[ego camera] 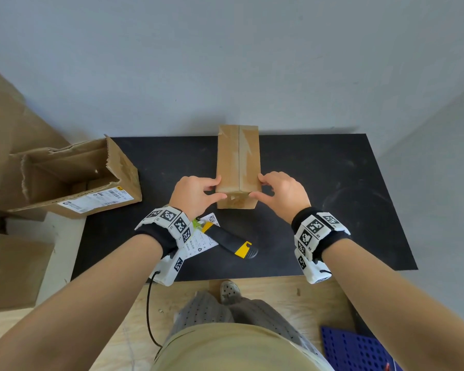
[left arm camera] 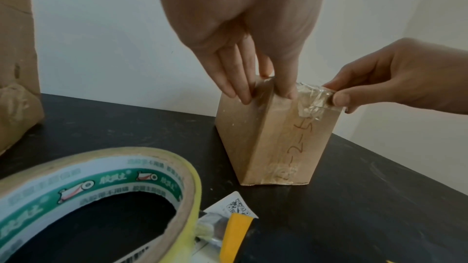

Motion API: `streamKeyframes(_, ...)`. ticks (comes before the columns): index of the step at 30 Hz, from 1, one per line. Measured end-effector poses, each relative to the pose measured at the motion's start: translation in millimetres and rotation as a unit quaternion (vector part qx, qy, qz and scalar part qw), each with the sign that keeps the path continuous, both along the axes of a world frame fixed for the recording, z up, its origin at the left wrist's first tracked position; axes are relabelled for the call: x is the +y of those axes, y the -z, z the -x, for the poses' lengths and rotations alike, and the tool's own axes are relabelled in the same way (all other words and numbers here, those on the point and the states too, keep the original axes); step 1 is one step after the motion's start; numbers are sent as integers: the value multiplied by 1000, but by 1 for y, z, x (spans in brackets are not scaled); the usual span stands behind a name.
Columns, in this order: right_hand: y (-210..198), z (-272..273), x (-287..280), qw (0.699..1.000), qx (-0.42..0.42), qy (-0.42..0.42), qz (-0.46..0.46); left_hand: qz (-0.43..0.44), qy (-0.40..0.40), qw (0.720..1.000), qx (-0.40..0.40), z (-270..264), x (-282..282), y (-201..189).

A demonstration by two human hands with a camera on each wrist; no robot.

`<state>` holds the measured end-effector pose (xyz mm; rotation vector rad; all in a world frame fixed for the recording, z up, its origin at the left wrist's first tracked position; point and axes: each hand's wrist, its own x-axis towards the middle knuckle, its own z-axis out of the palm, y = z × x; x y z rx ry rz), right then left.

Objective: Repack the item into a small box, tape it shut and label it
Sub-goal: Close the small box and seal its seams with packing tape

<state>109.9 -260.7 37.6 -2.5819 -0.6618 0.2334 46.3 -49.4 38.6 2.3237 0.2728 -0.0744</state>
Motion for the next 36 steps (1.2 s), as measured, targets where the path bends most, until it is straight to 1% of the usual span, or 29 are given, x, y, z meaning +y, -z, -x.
streamKeyframes(6, 4, -1, -3, 1000, 2, -16, 1, -19, 6, 1000, 0, 2, 1, 4)
streamKeyframes(8, 2, 1, -2, 1000, 5, -14, 19, -30, 12, 999, 6, 2, 0, 4)
streamKeyframes(10, -4, 5, 4, 998, -13, -8, 56, -52, 25, 998, 11, 2, -1, 1)
streamKeyframes(12, -10, 8, 17, 993, -43, 1, 113, -109, 45, 993, 13, 0, -4, -2)
streamKeyframes(15, -16, 8, 32, 984, -56, 12, 172, -218, 75, 973, 22, -4, -9, -8)
streamKeyframes(17, -16, 6, 35, 981, -64, 12, 183, -284, 91, 954, 29, -6, -15, -10)
streamKeyframes(19, -13, 8, 37, 984, -83, 11, 158, -318, 91, 943, 28, -6, -20, -11)
streamKeyframes(21, -8, 12, 38, 986, -107, 13, 124, -317, 78, 945, 21, -4, -24, -8)
streamKeyframes(25, -2, 12, 34, 993, -100, 14, 63, -283, 58, 957, -11, -4, -24, 0)
streamKeyframes(28, -2, 7, 23, 997, -48, 13, 55, -264, 67, 962, -31, -4, -21, 1)
streamKeyframes(31, -5, 3, 15, 998, -1, -16, 53, -217, 78, 972, -46, -2, -15, 0)
streamKeyframes(34, -3, -1, 8, 999, 15, -36, 22, -178, 74, 979, -61, 2, -10, 2)
streamKeyframes(36, -4, -3, 3, 998, 21, -50, 17, -154, 70, 983, -76, 6, -7, 5)
